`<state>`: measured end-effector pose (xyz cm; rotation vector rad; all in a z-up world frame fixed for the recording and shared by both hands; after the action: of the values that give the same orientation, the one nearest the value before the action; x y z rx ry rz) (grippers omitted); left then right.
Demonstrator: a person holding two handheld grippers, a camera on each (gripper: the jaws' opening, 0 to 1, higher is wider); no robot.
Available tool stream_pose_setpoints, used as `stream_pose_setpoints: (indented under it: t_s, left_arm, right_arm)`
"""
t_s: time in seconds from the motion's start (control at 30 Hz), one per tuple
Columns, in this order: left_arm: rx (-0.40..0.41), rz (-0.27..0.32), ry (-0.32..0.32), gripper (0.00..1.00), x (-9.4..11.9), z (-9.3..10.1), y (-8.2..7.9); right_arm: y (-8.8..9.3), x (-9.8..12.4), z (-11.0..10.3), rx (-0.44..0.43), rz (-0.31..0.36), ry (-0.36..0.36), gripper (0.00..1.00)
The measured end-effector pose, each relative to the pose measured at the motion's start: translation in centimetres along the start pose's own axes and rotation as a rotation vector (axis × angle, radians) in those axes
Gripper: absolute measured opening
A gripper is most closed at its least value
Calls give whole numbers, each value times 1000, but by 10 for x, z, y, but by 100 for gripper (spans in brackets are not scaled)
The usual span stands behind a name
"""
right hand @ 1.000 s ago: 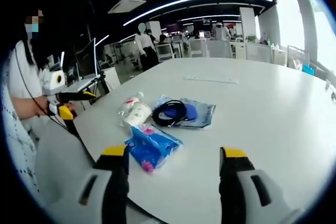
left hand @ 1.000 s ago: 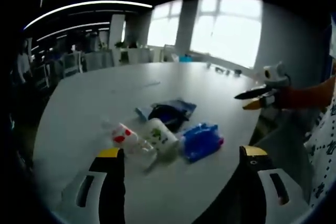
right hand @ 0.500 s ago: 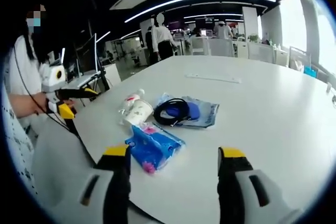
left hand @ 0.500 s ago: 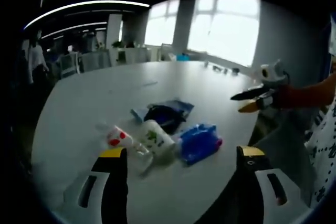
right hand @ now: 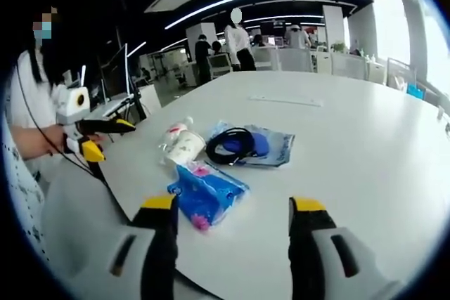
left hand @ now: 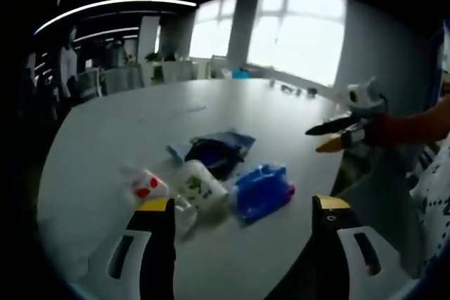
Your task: Arrange the tabletop items into an orderly group along one side of the table until the central work area is clear of visible clutter.
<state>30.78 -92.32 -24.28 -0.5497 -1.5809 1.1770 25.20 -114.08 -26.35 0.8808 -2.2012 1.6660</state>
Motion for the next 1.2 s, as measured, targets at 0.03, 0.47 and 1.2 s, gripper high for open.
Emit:
stream_pose_setpoints:
  t_s: [0.03,0.47,1.2]
  left_arm:
    - [0,-2,2,76,-1,0,0]
    - [13,-16,19,71,-12,5,6]
    - [24,-61,55,62,-36,15,19]
  right_arm:
    - [1,0,-1,0,-3,-1,61]
    - [3,-7,-3,-8,-10,-2,58]
    - [15,-23,-2,-21,-51,5,54]
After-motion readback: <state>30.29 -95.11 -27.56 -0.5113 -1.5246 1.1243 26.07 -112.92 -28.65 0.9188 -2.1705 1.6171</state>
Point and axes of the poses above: the point that each gripper's makers call its tool centre point, and the gripper's own axes: x roughly backward along the fingers, z roughly to its right, y roughly out of its underside, the point moved 1 cm from there along x, roughly backward along the fingers, and after that the axes turned 10 degrees about -x, right-handed, at the moved point
